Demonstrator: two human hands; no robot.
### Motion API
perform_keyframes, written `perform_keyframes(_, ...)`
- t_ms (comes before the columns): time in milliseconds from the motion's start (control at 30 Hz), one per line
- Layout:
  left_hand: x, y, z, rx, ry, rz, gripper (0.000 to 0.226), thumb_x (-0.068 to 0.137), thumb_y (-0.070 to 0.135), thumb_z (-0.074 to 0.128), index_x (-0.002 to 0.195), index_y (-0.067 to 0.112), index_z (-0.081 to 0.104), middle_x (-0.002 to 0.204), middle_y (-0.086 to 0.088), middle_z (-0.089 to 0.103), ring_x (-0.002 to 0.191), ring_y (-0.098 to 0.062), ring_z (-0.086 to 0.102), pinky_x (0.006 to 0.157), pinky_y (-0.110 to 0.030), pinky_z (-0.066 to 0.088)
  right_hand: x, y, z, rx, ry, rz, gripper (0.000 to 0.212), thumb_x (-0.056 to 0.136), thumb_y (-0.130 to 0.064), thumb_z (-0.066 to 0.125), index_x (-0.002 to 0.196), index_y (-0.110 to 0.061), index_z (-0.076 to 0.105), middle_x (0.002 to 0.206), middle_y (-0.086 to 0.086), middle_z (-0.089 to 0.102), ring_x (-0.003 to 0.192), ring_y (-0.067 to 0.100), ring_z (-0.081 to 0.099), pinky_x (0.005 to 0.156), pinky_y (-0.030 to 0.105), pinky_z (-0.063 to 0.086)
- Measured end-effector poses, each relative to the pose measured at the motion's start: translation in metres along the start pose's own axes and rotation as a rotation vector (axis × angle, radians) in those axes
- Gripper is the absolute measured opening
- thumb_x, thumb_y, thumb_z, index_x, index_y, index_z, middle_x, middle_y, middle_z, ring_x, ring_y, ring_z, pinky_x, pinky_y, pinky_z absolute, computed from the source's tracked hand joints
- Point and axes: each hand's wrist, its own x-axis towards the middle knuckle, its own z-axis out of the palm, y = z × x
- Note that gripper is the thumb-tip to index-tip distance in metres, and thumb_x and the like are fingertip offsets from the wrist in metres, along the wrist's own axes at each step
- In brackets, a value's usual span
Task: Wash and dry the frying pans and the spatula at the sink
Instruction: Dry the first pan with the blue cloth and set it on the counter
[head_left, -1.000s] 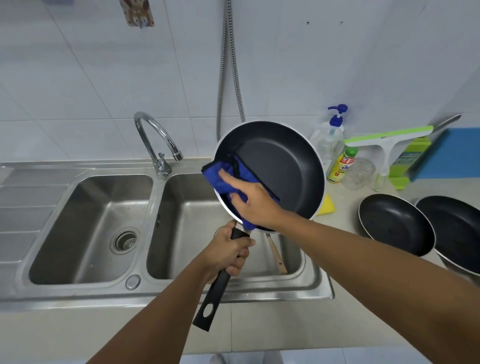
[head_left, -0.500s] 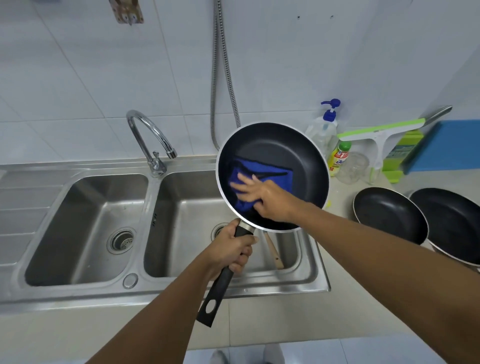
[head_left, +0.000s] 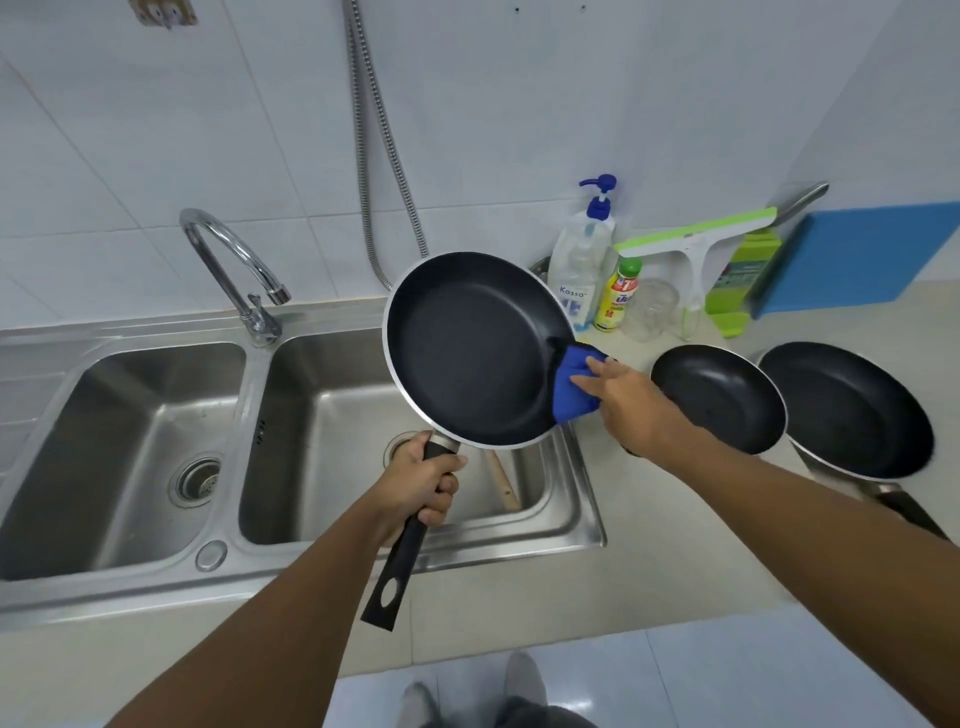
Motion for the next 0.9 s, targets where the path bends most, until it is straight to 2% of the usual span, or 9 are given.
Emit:
perform_keyframes(100,0.001,-0.006,0.014,-0.037,0.028,-0.002,0.016,0.103,0.012,0.058,0.110,0.021,0.047,0.064,-0.002,0.039,0.043,-0.008,0.027,0.034,-0.020,0.025,-0.015,-0.005,0.012,-0.115,0.057,0.261,0.063,0.090,0.007,0.048,0.149,-0.009,0.035,0.156,0.022,0.027,0.138,0.044,0.031,0.105,0.052,0.044)
perform_keyframes(200,0.001,-0.010,0.025,-0.092,0.054,0.007,0.015,0.104,0.013,0.058,0.108,0.020,0.045,0.063,-0.001,0.037,0.043,-0.008,0.025,0.035,-0.019,0.022,-0.031,-0.011,0.036,-0.167,-0.048,0.444,0.059,0.099,0.004,0.039,0.154,-0.003,0.022,0.161,0.026,0.015,0.146,0.053,0.017,0.114,0.054,0.033)
perform_keyframes(300,-0.001,-0.012,0.033,-0.151,0.067,0.015,0.015,0.104,0.014,0.056,0.106,0.017,0.042,0.061,0.001,0.038,0.042,-0.007,0.025,0.033,-0.018,0.021,-0.052,-0.011,0.075,-0.073,-0.219,0.366,0.067,0.100,-0.004,0.041,0.158,-0.003,0.007,0.165,0.023,-0.001,0.150,0.051,0.000,0.123,0.054,0.016)
perform_keyframes(400,-0.005,-0.012,0.039,-0.184,0.071,0.026,0.014,0.105,0.014,0.054,0.106,0.018,0.041,0.059,0.002,0.037,0.040,-0.006,0.025,0.032,-0.017,0.020,-0.074,-0.010,0.103,0.034,-0.319,0.174,0.079,0.103,-0.038,0.038,0.159,-0.010,-0.011,0.165,0.014,-0.023,0.149,0.044,-0.023,0.123,0.052,-0.006)
perform_keyframes(500,-0.012,-0.012,0.045,-0.188,0.059,0.038,0.013,0.105,0.014,0.054,0.103,0.017,0.042,0.058,0.003,0.036,0.040,-0.006,0.025,0.032,-0.017,0.020,-0.070,0.000,0.105,0.158,-0.347,0.206,0.075,0.106,-0.047,0.024,0.158,-0.012,-0.016,0.163,0.008,-0.029,0.148,0.037,-0.028,0.122,0.050,-0.011)
perform_keyframes(567,-0.018,-0.013,0.050,-0.184,0.050,0.037,0.012,0.105,0.014,0.054,0.100,0.018,0.043,0.059,0.003,0.036,0.040,-0.006,0.026,0.032,-0.017,0.021,-0.059,0.000,0.088,0.389,-0.354,0.293,0.067,0.107,-0.046,0.021,0.161,-0.014,-0.001,0.168,0.003,-0.012,0.152,0.035,-0.018,0.123,0.049,-0.005)
perform_keyframes(667,-0.027,-0.015,0.055,-0.158,0.019,0.039,0.011,0.105,0.014,0.054,0.099,0.016,0.044,0.059,0.000,0.038,0.038,-0.008,0.028,0.032,-0.017,0.023,-0.045,-0.016,0.047,0.925,-0.014,0.577,0.057,0.103,-0.053,0.025,0.145,-0.021,0.044,0.144,-0.004,0.046,0.144,0.028,0.033,0.119,0.048,0.023)
perform_keyframes(800,-0.041,-0.019,0.070,-0.081,-0.058,0.045,0.015,0.105,0.014,0.053,0.093,0.013,0.043,0.060,-0.003,0.041,0.037,-0.011,0.031,0.032,-0.019,0.028,-0.039,-0.032,0.013,1.685,0.250,0.627,0.051,0.097,-0.062,0.035,0.135,-0.032,0.054,0.128,-0.003,0.067,0.115,0.022,0.064,0.096,0.053,0.054)
perform_keyframes(900,-0.052,-0.024,0.088,-0.031,-0.110,0.061,0.010,0.105,0.015,0.054,0.102,0.013,0.045,0.060,-0.005,0.043,0.039,-0.014,0.033,0.035,-0.022,0.033,-0.050,-0.032,0.014,1.635,0.406,0.653,0.041,0.098,-0.038,0.040,0.136,-0.033,0.052,0.122,-0.003,0.067,0.108,0.022,0.067,0.090,0.056,0.057)
